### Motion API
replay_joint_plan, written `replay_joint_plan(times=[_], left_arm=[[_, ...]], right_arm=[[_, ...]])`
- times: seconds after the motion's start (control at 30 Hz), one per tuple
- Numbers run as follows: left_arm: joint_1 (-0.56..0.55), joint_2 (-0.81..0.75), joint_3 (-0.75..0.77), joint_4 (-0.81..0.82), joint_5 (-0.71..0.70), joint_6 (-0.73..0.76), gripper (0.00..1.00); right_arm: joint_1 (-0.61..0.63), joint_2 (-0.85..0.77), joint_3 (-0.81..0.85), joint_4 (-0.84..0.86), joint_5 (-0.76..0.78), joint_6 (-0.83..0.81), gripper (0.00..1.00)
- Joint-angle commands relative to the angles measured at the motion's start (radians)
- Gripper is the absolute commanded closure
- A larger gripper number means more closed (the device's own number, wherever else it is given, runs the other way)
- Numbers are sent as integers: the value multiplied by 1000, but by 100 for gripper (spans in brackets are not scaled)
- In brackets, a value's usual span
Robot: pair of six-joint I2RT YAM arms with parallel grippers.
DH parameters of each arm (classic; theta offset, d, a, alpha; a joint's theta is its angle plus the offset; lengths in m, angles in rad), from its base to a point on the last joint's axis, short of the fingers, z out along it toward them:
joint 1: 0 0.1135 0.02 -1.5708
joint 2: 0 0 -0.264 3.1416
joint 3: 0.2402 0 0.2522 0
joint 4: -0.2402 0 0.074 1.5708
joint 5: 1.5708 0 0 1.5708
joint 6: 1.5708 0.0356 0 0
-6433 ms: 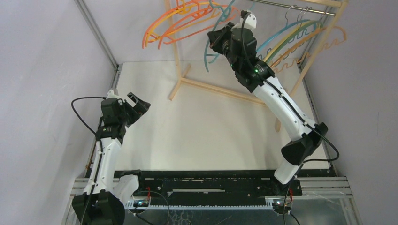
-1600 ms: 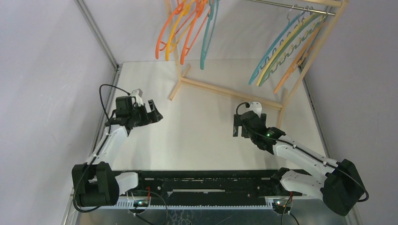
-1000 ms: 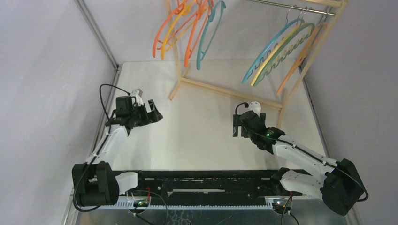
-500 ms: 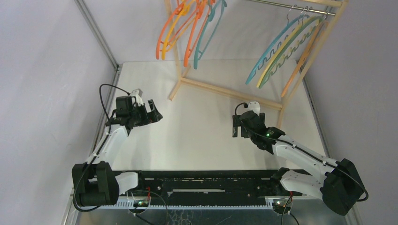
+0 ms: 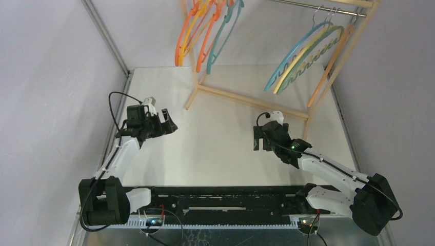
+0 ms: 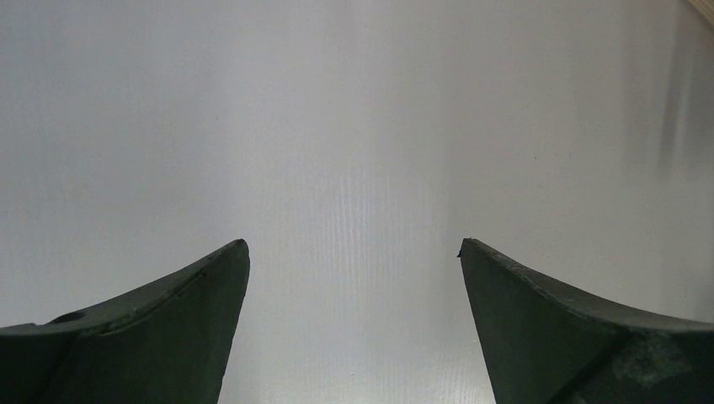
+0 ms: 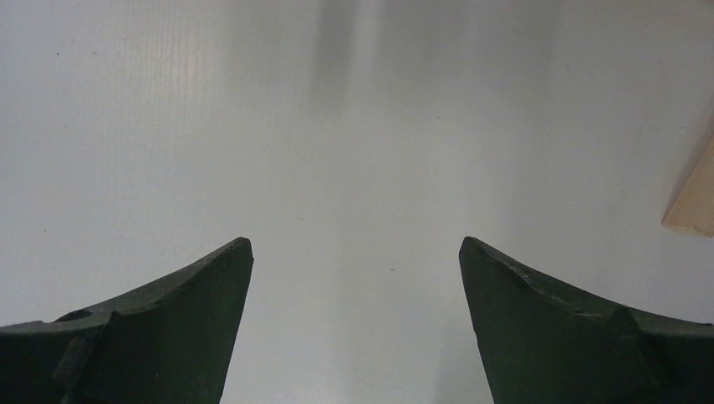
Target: Organize the hangers
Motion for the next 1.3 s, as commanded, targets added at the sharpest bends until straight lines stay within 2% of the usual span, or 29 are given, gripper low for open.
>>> replay_joint_plan(times=[0.0, 1.27], left_arm=[[-12, 3, 17, 43, -4, 8, 0], [-29, 16, 35, 37, -10, 15, 0]], right_arm=[[-7, 0, 19, 43, -8, -15, 0], [-18, -7, 12, 37, -40, -11, 0]])
